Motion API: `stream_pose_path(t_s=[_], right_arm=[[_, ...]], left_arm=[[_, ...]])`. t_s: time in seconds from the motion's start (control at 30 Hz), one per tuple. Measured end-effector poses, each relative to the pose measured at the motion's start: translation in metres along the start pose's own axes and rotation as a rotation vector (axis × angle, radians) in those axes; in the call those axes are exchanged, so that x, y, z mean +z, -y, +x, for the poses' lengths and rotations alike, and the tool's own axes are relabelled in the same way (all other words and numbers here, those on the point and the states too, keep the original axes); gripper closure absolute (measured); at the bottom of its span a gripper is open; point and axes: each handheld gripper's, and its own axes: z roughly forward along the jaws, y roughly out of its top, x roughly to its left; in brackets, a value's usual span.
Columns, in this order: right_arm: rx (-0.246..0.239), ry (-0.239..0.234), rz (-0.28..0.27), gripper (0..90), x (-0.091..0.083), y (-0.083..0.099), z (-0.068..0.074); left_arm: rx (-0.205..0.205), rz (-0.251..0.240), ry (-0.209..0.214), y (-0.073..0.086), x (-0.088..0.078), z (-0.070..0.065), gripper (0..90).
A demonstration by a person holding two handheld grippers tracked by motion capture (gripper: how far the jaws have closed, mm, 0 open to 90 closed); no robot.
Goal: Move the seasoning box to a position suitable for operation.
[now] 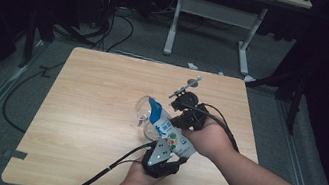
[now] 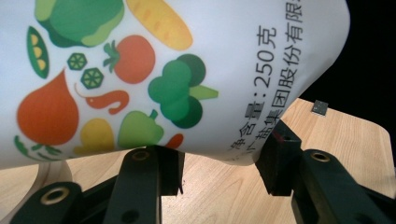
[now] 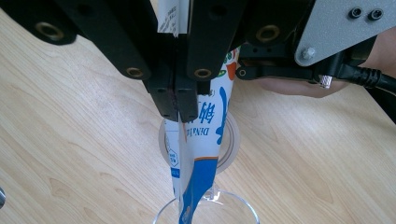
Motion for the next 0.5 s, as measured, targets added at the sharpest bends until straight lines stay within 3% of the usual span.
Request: stream_pose_path(t_s=[0.5], right_arm=[[-0.017,-0.001,0.001,90.0,0.0002,-0.0007,-0.0001]], left_arm=[[0.003,-0.001,-0.003,-0.0013,0.0003,-0.0012,57.5]])
